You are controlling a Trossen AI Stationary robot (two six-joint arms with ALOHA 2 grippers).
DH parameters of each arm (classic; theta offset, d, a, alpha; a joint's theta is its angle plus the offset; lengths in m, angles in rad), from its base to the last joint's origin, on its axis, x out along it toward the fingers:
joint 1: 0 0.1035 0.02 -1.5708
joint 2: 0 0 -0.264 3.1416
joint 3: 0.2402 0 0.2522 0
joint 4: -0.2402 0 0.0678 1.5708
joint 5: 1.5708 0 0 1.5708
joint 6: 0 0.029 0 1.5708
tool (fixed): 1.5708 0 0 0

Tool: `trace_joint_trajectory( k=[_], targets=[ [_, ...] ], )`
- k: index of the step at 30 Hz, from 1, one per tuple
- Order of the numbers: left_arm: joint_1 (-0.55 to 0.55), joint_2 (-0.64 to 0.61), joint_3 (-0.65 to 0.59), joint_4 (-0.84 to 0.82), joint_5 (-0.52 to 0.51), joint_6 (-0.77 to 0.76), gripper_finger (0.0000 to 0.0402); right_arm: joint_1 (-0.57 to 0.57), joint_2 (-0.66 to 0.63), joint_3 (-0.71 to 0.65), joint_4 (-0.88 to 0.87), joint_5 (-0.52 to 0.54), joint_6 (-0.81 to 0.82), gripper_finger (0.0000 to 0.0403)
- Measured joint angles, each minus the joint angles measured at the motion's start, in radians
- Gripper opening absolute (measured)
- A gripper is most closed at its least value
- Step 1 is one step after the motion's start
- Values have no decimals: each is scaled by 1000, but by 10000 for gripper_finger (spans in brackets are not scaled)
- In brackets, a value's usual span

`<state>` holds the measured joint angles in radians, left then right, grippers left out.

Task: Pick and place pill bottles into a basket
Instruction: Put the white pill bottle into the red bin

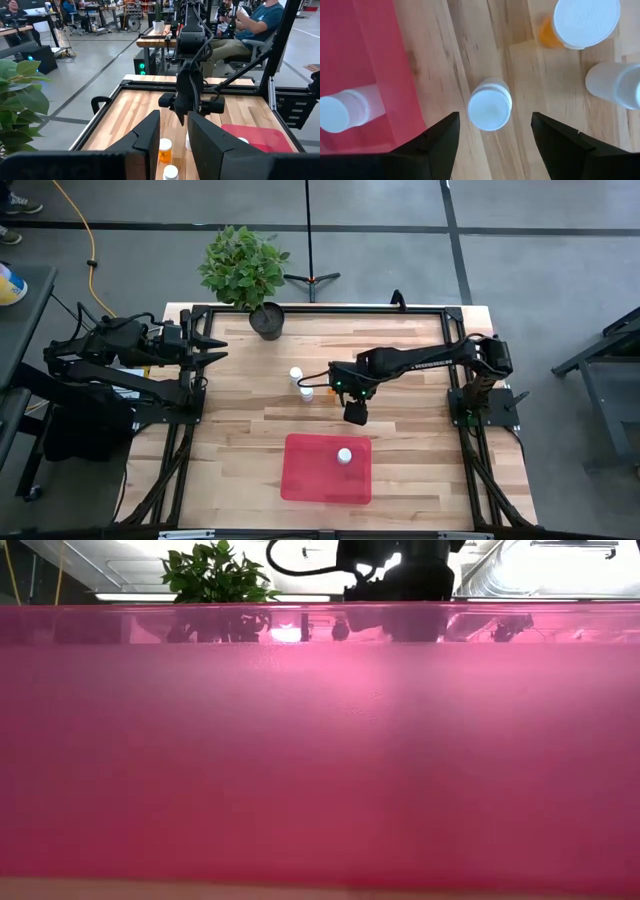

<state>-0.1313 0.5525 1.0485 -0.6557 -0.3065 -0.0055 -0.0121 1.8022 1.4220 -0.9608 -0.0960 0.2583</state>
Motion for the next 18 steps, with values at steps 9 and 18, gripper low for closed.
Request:
trace_joint_trajectory(
  k=[9,18],
  targets=[
    [0,0,0,0,0,0,133,0,1,0,7,10,9,238],
    [0,0,0,0,0,0,134,0,5,0,8,19,22,238]
  ],
)
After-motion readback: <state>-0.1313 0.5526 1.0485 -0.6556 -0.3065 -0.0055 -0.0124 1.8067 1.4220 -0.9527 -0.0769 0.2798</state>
